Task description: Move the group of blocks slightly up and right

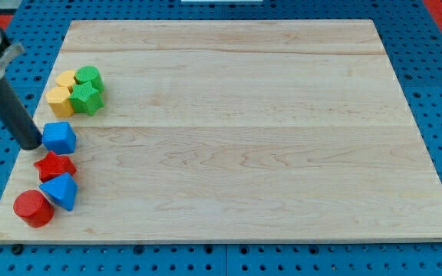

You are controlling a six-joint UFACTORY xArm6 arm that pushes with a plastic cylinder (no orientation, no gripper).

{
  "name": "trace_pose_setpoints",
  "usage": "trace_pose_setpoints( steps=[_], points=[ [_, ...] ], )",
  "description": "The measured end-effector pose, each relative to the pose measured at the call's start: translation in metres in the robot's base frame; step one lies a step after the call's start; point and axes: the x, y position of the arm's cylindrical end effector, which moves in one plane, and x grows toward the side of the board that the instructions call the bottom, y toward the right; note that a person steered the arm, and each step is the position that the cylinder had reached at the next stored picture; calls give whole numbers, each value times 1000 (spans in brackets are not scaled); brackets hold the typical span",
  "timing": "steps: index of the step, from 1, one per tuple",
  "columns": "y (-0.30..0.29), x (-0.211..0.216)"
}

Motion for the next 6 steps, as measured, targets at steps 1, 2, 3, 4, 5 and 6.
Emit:
trace_pose_setpoints(
  steps=[1,2,3,4,5,6],
  points=[
    [-17,-15],
    [-8,-43],
    [24,-79],
    [43,-108],
    [44,-118],
    [24,-122]
  ],
)
